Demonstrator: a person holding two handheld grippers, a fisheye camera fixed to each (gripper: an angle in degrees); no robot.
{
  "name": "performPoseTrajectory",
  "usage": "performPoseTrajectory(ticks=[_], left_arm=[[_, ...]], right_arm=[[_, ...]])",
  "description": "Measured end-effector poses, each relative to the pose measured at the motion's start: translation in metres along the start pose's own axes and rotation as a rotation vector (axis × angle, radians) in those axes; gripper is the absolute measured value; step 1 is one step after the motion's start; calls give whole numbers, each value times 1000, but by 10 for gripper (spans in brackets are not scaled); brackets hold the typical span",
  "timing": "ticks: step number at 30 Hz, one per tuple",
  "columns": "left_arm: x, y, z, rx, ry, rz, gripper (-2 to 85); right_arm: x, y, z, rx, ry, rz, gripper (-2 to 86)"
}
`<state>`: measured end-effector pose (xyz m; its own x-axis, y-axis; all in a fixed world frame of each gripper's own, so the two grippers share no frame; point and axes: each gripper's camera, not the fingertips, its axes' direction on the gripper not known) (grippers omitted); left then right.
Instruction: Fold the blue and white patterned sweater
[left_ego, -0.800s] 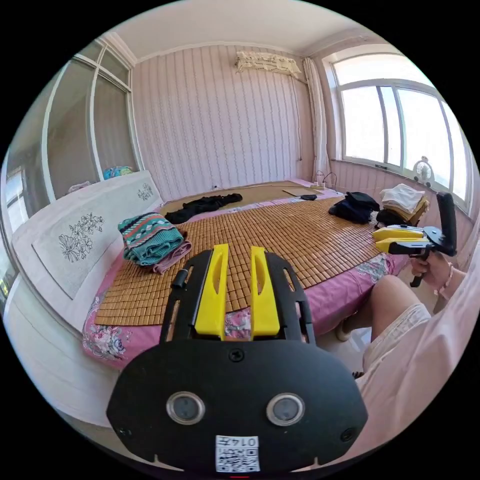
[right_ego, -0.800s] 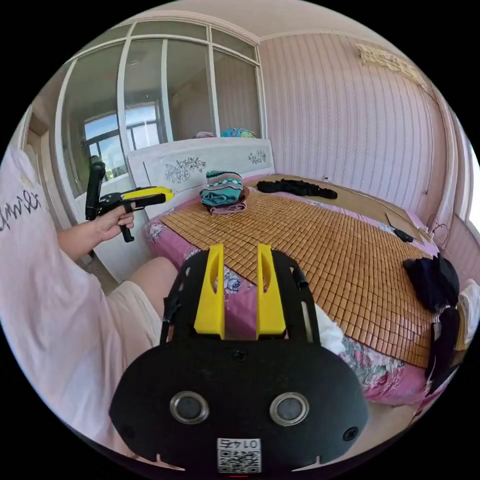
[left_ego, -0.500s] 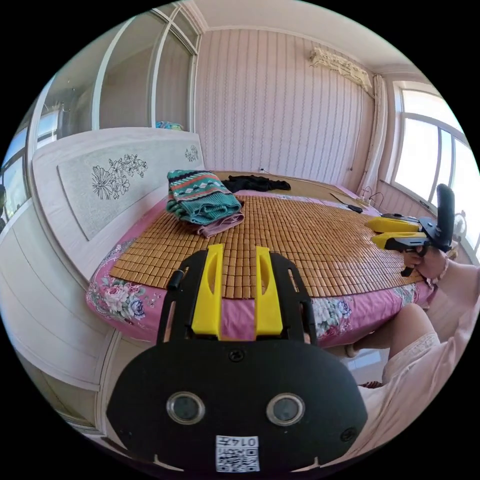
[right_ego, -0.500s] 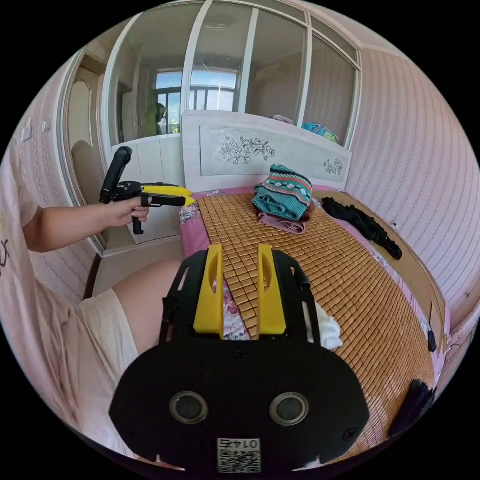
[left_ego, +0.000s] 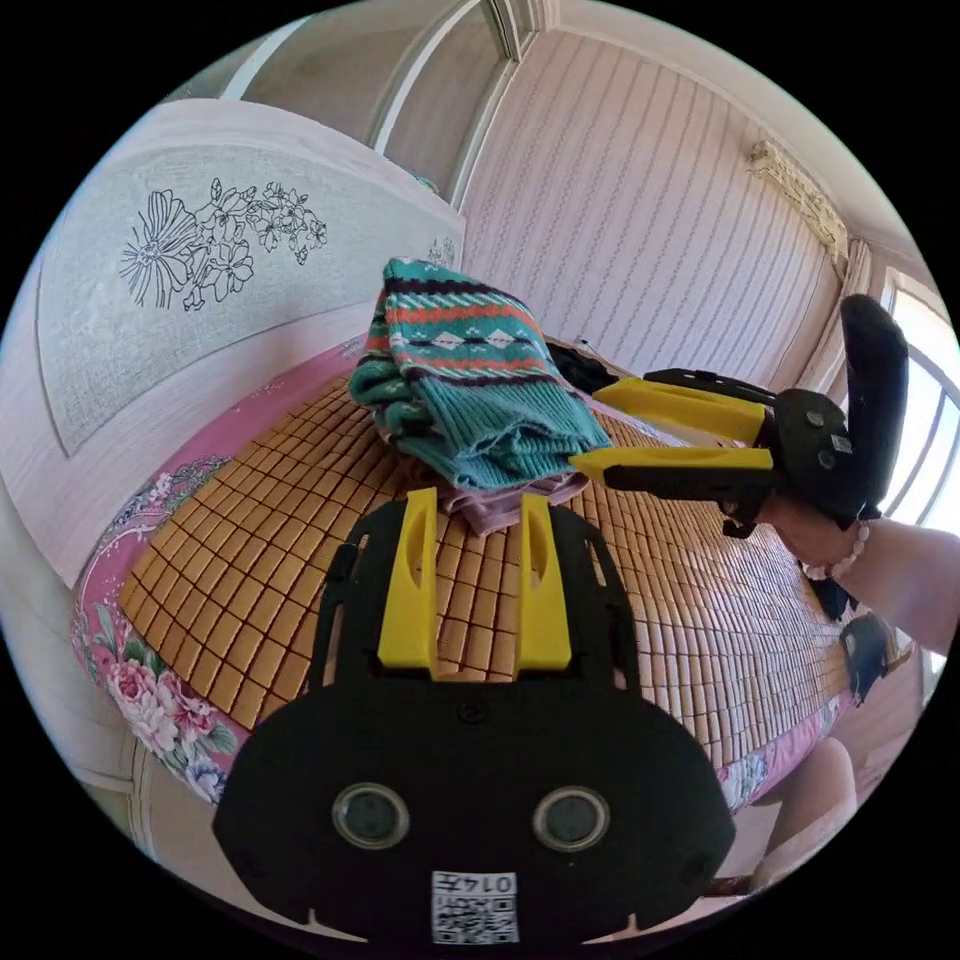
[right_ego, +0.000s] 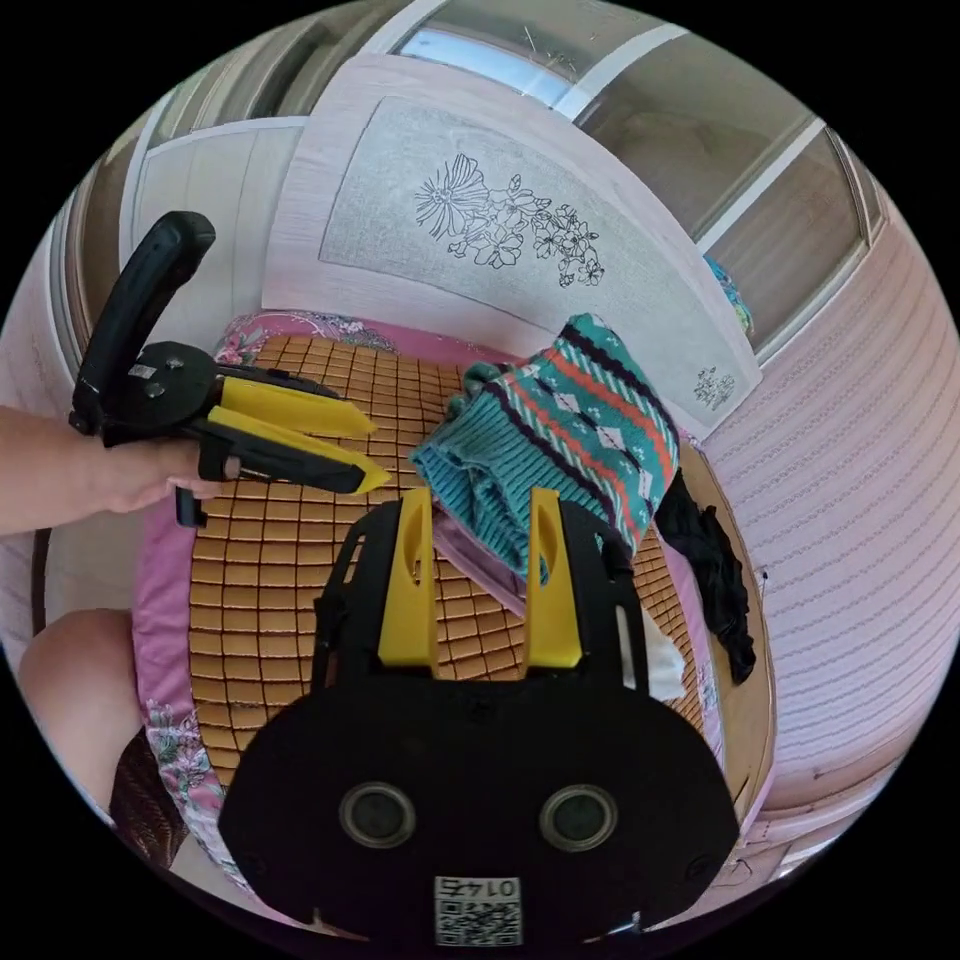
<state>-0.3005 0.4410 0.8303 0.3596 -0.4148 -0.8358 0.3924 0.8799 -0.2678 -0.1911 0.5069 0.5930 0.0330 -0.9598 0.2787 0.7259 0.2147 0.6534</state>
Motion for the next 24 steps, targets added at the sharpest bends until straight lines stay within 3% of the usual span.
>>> performPoseTrajectory(ticks=[6, 10, 13, 19, 21, 24], left_arm=[[-19, -46, 44, -53, -28, -33, 75], [-14, -65, 46, -117, -80, 12, 20], [-13, -79, 24, -76, -92, 17, -2], [4, -112, -73, 67, -62, 44, -9], [14, -96, -139, 154, 46, 80, -10], [34, -25, -209, 119, 224, 133, -9]], right_arm=[[27, -27, 67, -207, 63, 55, 46], [71, -15, 46, -207, -17, 180, 16], [132, 21, -2, -95, -68, 357, 11], [244, 161, -141, 156, -253, 696, 8], [233, 240, -201, 219, -296, 712, 9], [174, 359, -258, 170, -320, 753, 9]])
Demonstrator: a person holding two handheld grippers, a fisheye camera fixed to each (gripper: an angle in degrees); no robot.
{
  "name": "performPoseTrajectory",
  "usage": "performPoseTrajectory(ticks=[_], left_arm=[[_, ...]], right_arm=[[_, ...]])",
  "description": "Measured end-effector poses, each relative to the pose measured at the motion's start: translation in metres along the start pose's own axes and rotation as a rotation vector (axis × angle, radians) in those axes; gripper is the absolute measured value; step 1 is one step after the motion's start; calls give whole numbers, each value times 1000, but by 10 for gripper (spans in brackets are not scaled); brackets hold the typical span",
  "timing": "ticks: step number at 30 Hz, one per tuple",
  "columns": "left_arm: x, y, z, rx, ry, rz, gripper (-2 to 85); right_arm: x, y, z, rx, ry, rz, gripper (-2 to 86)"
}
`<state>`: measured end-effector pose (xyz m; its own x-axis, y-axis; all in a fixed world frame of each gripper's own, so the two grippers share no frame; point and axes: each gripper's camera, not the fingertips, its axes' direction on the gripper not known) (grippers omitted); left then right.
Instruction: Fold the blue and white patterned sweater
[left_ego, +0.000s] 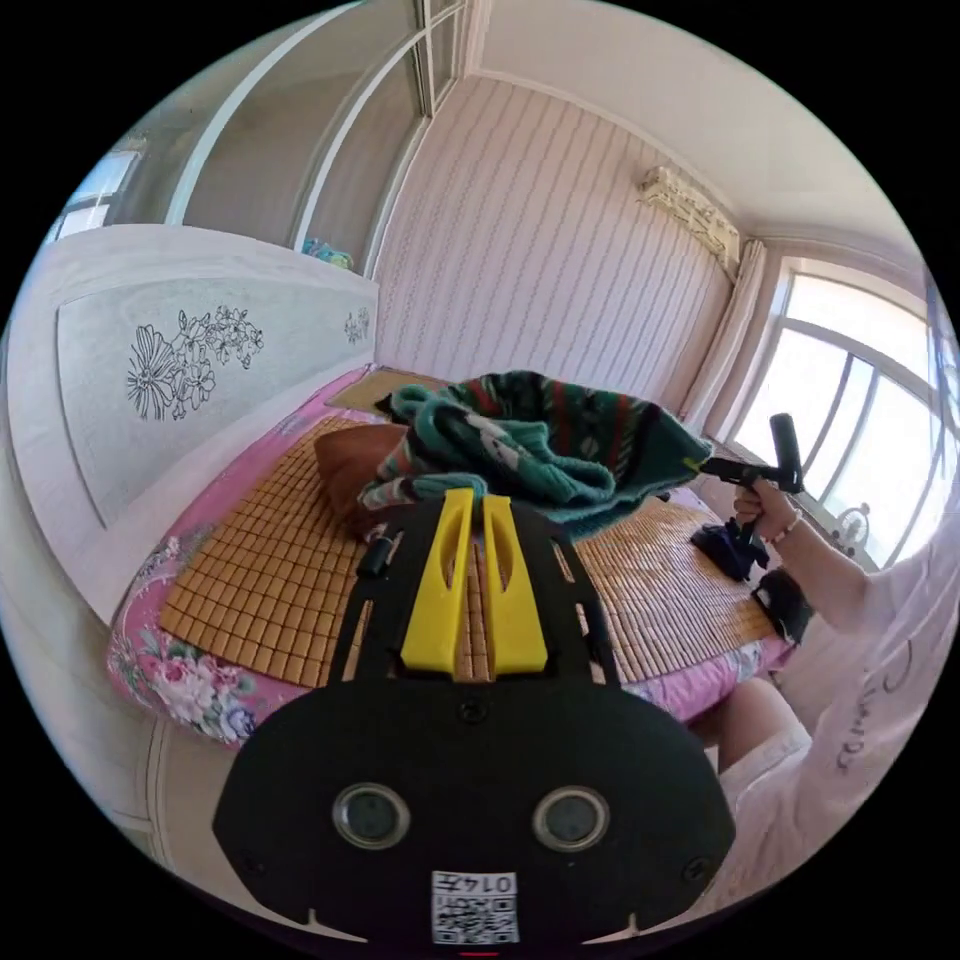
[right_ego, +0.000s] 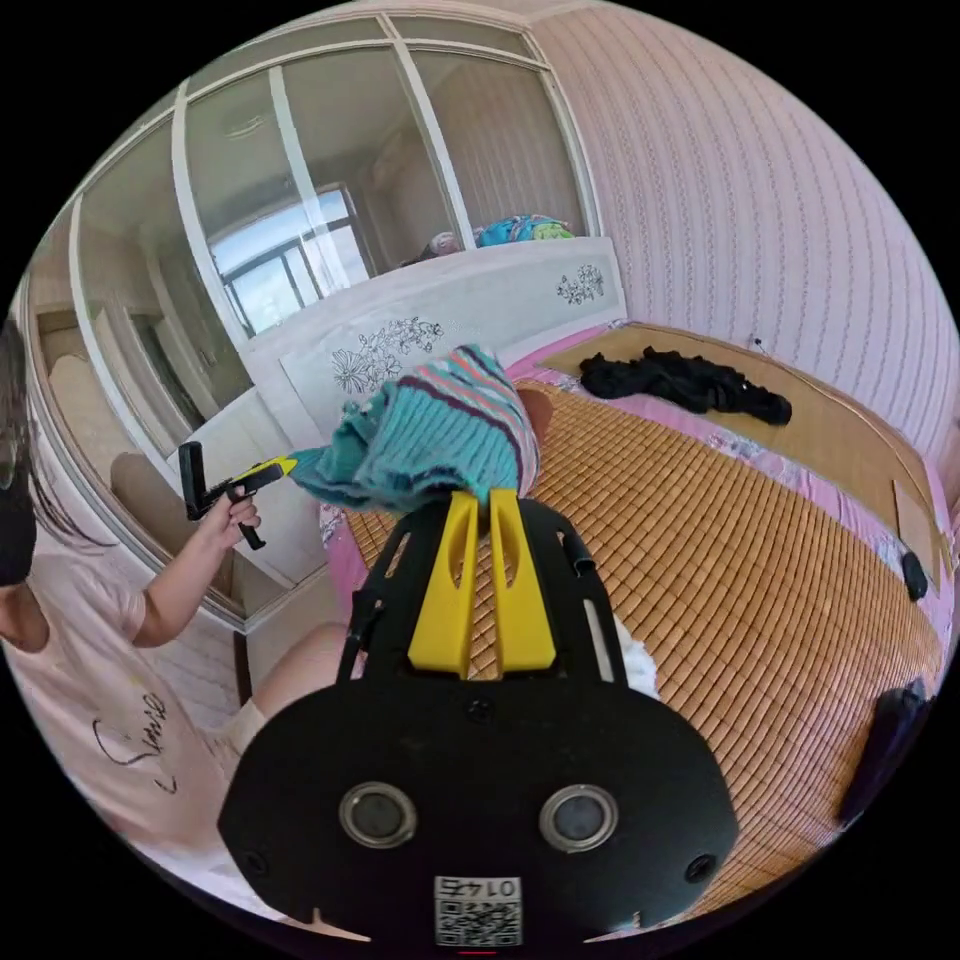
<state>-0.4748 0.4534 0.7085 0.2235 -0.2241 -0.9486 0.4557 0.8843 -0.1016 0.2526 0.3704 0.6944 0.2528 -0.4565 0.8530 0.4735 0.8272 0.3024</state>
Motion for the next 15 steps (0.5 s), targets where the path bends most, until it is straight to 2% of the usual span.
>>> performPoseTrajectory(ticks=[1, 3, 4, 6, 8, 11, 13, 15], left_arm=[[8, 18, -11, -9, 35, -14, -9], [32, 92, -37, -82, 131, -155, -10], [37, 111, -40, -106, 149, -200, -10], [57, 170, -37, -271, 159, -336, -10], [72, 191, -31, -420, 108, -333, -10], [92, 188, -38, -442, 64, -278, -10], [100, 180, -44, -411, 57, -261, -9], [109, 172, -51, -366, 51, -256, -9]], right_arm=[[4, 29, -10, -17, -20, 30, 9], [25, 151, -29, -111, -104, 239, 9], [30, 181, -29, -143, -117, 300, 9], [35, 279, -27, -271, -93, 497, 8], [33, 316, -36, -272, -72, 555, 7], [37, 332, -59, -248, -95, 562, 6], [40, 334, -65, -325, -64, 513, 6], [43, 341, -83, -270, -59, 466, 6]])
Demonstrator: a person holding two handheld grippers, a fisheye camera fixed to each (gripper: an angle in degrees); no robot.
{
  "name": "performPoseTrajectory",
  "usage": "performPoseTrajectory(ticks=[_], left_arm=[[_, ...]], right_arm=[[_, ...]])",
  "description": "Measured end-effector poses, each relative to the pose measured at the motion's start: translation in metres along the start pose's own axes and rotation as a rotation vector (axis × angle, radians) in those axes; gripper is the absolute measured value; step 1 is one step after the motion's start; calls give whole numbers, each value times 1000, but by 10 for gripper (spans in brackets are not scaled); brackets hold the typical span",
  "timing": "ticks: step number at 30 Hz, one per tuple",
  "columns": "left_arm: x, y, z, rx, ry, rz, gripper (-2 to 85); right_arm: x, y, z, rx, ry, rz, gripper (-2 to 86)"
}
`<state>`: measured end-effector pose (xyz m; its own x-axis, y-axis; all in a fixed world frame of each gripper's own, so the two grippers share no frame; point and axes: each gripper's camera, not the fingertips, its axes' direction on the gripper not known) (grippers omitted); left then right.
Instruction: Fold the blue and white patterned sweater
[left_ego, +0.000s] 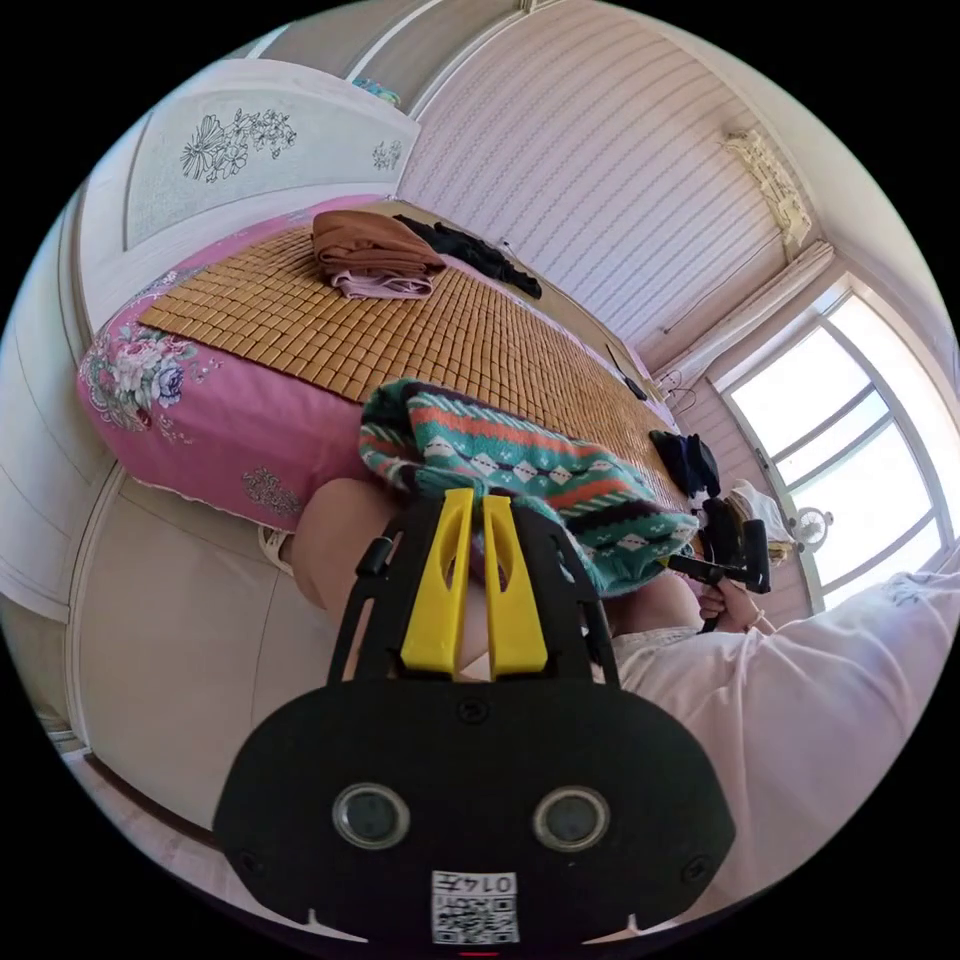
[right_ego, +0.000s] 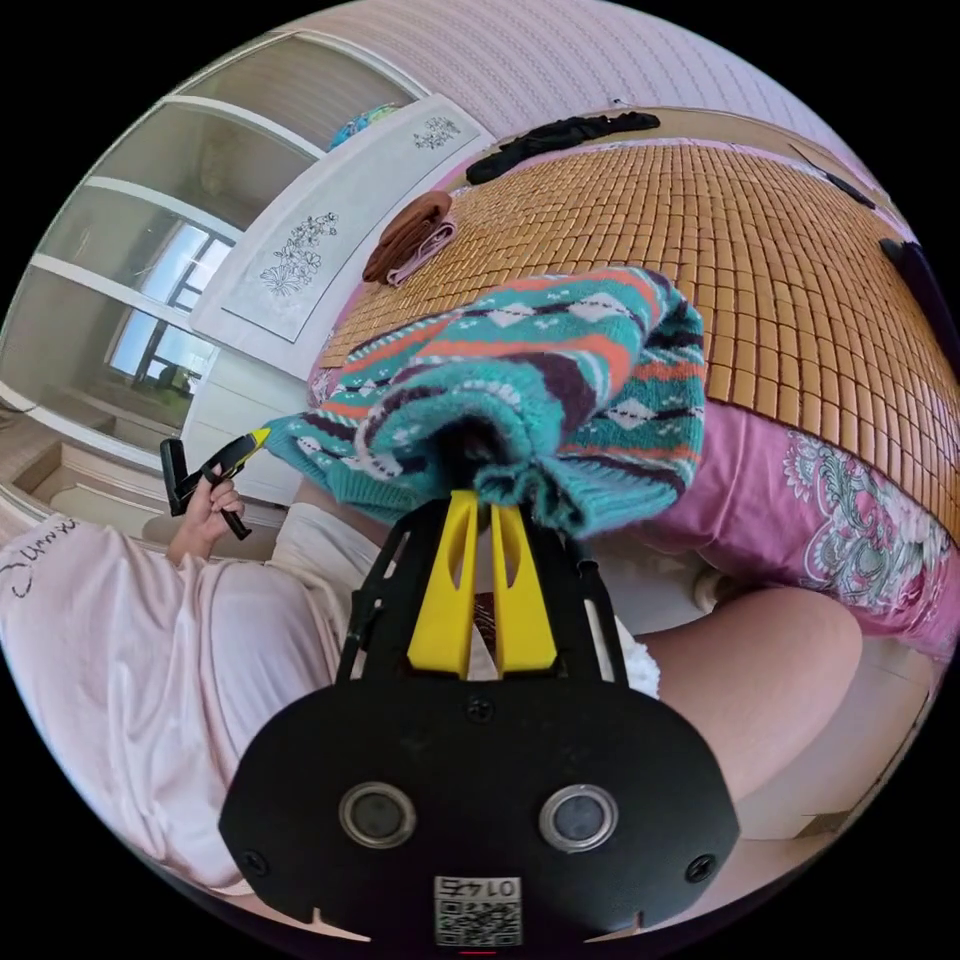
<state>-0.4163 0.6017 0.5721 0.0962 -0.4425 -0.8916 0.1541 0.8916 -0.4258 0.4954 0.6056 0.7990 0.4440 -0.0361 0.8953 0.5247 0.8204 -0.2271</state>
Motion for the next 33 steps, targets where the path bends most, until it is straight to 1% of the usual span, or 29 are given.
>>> performPoseTrajectory(ticks=[3, 6, 10, 12, 14, 16, 19, 20, 21, 22, 23, 24, 25, 26, 27, 28, 29, 30, 31, 32, 33], left_arm=[[14, 1, -7, 41, -12, 17, -9], [22, 5, -8, 54, -8, -7, -9], [31, 9, -5, 58, 18, -25, -10], [40, 5, -4, 78, 64, -3, -10], [51, -12, 0, 85, 94, 46, -10], [66, -43, 9, 84, 116, 83, -10], [111, -115, 34, 91, 131, 227, -10], [138, -147, 44, 104, 103, 302, -10], [167, -180, 48, 129, 66, 364, -10], [180, -197, 48, 146, 52, 374, -10], [204, -231, 40, 188, 38, 368, -10], [223, -259, 22, 276, 60, 346, -10], [232, -272, 9, 336, 78, 343, -10], [252, -289, -21, 476, 117, 348, -10], [271, -299, -49, 581, 171, 377, -10], [282, -304, -58, 586, 171, 384, -10], [303, -308, -63, 570, 110, 421, -10], [317, -297, -65, 660, 115, 508, -10], [322, -290, -64, 701, 110, 541, -10], [329, -276, -61, 740, 94, 586, -10], [330, -261, -54, 749, 112, 615, -10]], right_arm=[[22, 10, -17, 52, -54, 53, 7], [46, 22, -33, 113, -153, 108, 8], [66, 35, -52, 175, -227, 132, 9], [79, 47, -71, 303, -273, 180, 9], [86, 49, -86, 400, -311, 182, 8], [93, 36, -102, 460, -329, 164, 7], [106, -33, -141, 548, -400, 192, 6], [101, -75, -166, 582, -381, 157, 5], [89, -118, -199, 610, -311, 113, 4], [80, -139, -218, 630, -261, 86, 4], [61, -171, -263, 710, -210, 41, 4], [47, -188, -313, 854, -257, 19, 4], [43, -191, -337, 927, -297, 18, 3], [36, -196, -382, 1034, -376, 9, 3], [27, -195, -417, 1091, -419, -38, 3], [21, -193, -430, 1110, -415, -81, 3], [6, -180, -451, 1177, -376, -163, 3], [-3, -161, -464, 1249, -356, -250, 3], [-4, -151, -468, 1269, -372, -289, 3], [0, -132, -471, 1267, -425, -341, 3], [6, -116, -467, 1216, -433, -367, 3]])
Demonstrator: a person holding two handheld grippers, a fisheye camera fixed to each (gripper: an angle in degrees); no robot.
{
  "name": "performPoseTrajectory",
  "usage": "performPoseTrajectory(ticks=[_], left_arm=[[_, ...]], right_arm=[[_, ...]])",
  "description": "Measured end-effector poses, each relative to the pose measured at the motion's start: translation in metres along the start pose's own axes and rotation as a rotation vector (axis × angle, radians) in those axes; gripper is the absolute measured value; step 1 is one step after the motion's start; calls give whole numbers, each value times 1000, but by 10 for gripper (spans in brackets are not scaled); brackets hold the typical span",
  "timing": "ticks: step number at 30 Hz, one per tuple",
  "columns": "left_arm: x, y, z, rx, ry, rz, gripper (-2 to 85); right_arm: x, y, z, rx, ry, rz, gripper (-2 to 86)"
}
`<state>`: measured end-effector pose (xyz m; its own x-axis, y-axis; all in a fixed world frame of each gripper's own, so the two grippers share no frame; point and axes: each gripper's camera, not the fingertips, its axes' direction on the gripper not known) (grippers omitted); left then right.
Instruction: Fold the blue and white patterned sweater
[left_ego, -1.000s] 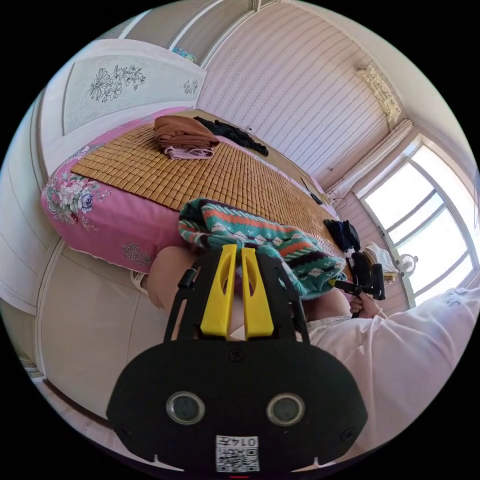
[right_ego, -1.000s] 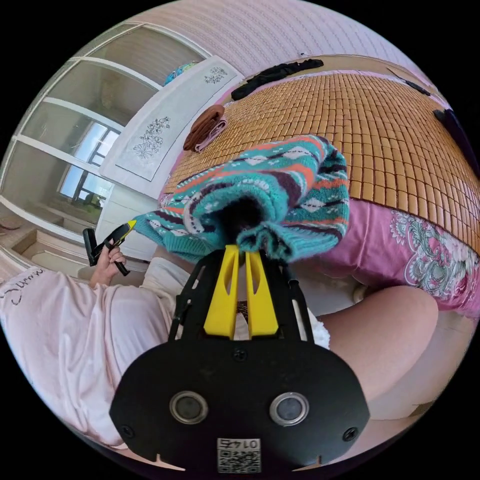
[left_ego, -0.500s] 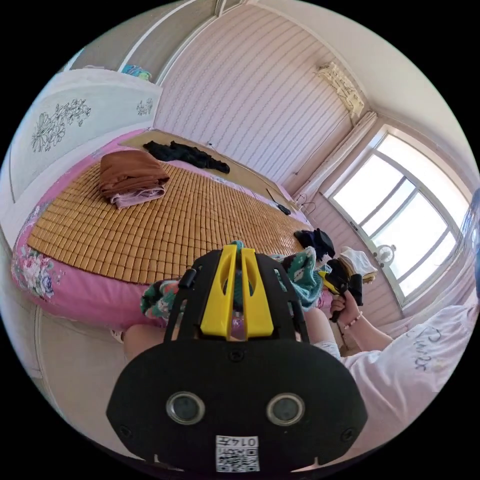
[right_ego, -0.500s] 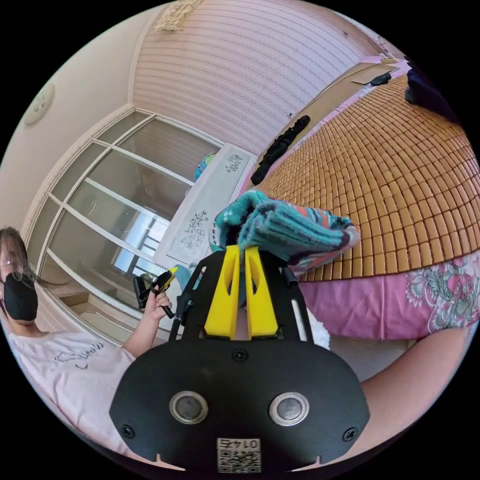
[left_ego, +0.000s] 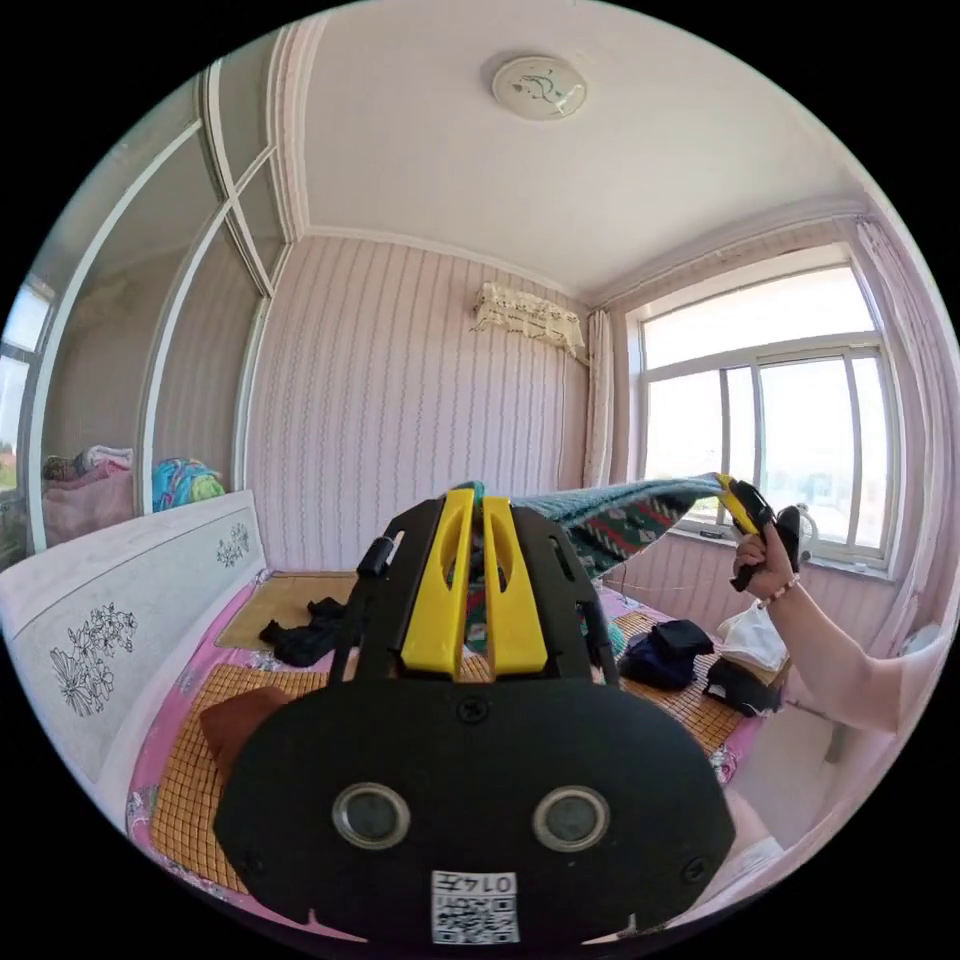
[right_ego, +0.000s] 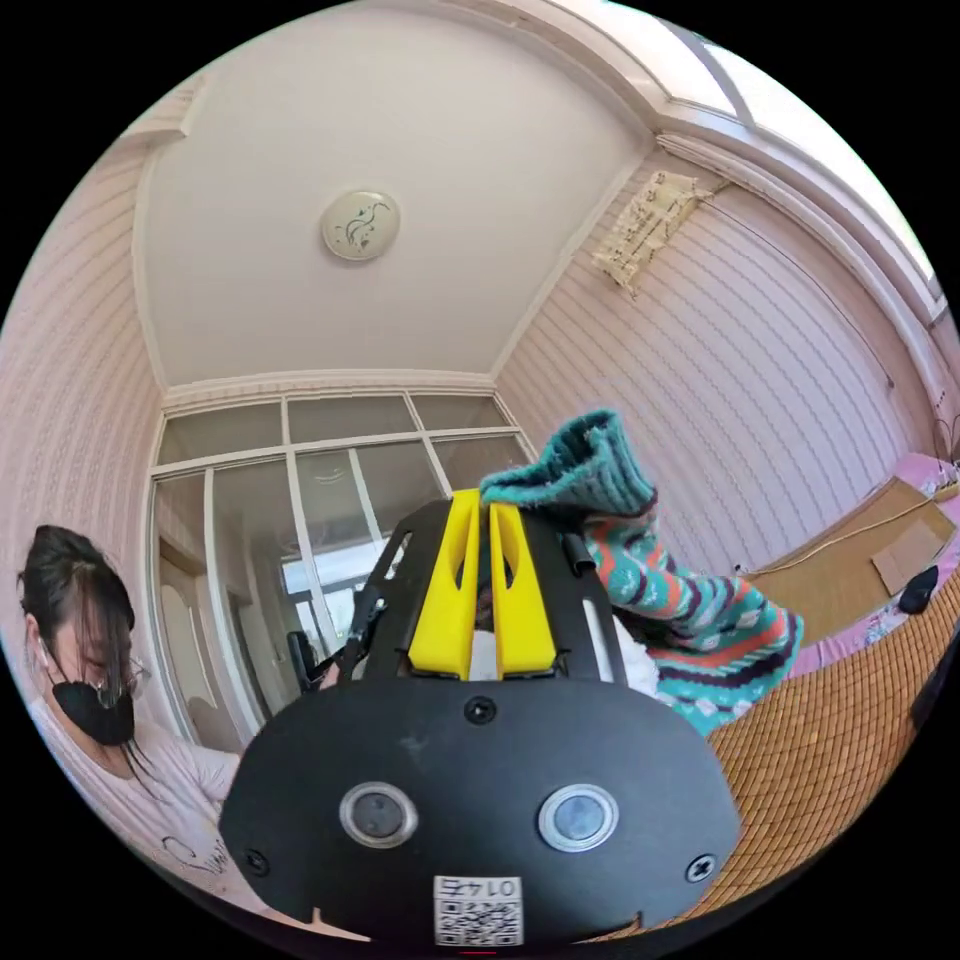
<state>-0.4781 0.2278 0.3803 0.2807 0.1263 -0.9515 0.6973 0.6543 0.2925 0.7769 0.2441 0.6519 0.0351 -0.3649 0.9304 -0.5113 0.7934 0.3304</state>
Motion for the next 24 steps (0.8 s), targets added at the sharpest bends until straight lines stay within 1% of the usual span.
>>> performPoseTrajectory(ticks=[1, 3, 4, 5, 6, 7, 9, 10, 12, 13, 15, 16, 18, 19, 22, 24], left_arm=[[4, 8, -1, -8, 10, 6, -10], [12, 55, -3, -81, 42, 7, -9], [12, 72, -2, -108, 44, -3, -9], [11, 108, 1, -197, 54, -26, -9], [10, 149, 5, -281, 66, -54, -9], [10, 171, 7, -324, 68, -75, -9], [16, 263, 24, -577, 87, -149, -9], [20, 287, 30, -652, 90, -155, -9], [36, 381, 53, -927, 105, -201, -8], [41, 401, 59, -1001, 113, -199, -7], [62, 453, 75, -1147, 182, -188, -6], [67, 460, 78, -1171, 187, -170, -5], [82, 473, 86, -1193, 180, -104, -2], [84, 475, 88, -1194, 189, -95, -1], [86, 489, 97, -1201, 203, -97, 9], [77, 500, 101, -1184, 201, -188, 16]], right_arm=[[-2, 7, -8, -32, 6, -11, 3], [-10, 52, -40, -186, 120, -91, 4], [-10, 67, -48, -235, 154, -94, 4], [-6, 101, -61, -334, 222, -68, 4], [2, 139, -76, -433, 284, 2, 4], [6, 159, -84, -479, 317, 38, 4], [25, 239, -113, -676, 470, 213, 4], [29, 257, -120, -719, 506, 265, 4], [49, 314, -142, -903, 640, 461, 4], [51, 323, -145, -933, 672, 476, 4], [53, 350, -142, -1117, 691, 523, 5], [50, 352, -140, -1145, 710, 497, 5], [33, 352, -132, -1200, 754, 375, 6], [31, 351, -131, -1209, 757, 365, 6], [28, 353, -130, -1234, 757, 395, 7], [26, 350, -137, -1218, 747, 435, 9]])
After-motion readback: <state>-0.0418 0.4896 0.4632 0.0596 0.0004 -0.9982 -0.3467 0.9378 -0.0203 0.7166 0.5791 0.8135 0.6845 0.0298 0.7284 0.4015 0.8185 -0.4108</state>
